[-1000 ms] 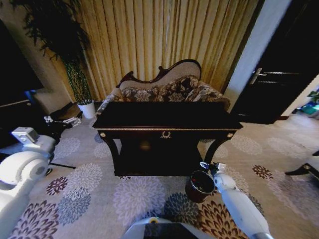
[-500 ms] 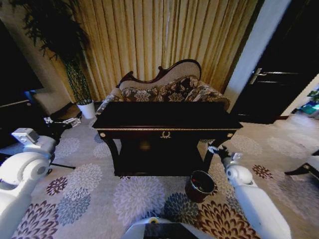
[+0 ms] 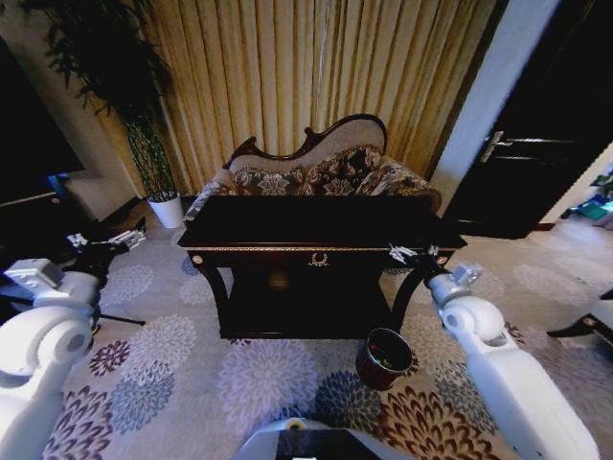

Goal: Move to the front of the table and place the trash on the table into the trash bin.

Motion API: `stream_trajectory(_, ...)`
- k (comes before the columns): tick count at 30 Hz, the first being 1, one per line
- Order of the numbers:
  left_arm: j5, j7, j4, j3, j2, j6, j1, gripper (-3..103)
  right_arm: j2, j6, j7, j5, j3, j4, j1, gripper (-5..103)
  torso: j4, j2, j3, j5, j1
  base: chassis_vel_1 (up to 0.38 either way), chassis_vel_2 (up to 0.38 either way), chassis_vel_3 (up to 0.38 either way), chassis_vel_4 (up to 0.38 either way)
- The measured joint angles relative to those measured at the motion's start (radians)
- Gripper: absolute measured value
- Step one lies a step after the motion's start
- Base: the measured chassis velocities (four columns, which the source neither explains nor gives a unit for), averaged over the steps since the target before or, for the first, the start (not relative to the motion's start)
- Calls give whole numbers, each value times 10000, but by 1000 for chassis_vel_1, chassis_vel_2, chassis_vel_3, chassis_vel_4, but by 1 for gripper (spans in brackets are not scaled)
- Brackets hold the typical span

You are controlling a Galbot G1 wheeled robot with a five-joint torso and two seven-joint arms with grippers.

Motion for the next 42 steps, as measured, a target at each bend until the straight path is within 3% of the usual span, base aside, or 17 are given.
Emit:
stream_trajectory(23,140,222,156,219,57,-10,35,100,-81,-177,301,45,469,724,-593,100,0,-1,1,0,1,7,-7,-7,9)
stream_trajectory(42,138,225,150,290,94,-29,25,100,-43,-115,276,-18,695,635,-778,100,-2,0,0,0,0,130,-136,-124,127)
